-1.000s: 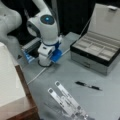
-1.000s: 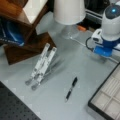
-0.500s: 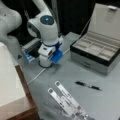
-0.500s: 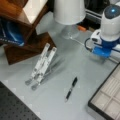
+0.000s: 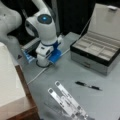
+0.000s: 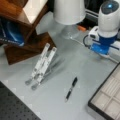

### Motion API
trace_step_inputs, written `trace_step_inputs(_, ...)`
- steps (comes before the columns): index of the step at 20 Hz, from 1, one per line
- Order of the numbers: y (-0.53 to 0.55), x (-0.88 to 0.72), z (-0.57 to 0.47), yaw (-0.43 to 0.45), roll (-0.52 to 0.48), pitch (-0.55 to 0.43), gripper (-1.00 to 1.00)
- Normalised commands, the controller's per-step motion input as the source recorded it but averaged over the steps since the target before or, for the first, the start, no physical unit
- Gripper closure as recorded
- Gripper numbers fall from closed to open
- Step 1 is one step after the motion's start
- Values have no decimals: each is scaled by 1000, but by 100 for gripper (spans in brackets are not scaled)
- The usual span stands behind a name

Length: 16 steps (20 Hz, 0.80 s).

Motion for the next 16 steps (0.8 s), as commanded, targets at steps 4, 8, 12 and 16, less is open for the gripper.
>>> trace_step_inputs(4,-191,-1000,-136,-7,-5,-466,100)
trace_step_inputs(8,-219,-1000,-129,-6,-37,-441,100)
trace_step_inputs(12,-273,-1000,-102,-27,-75,-423,100)
trace_step_inputs(16,-299,-965,-195,-91,-81,-415,-100)
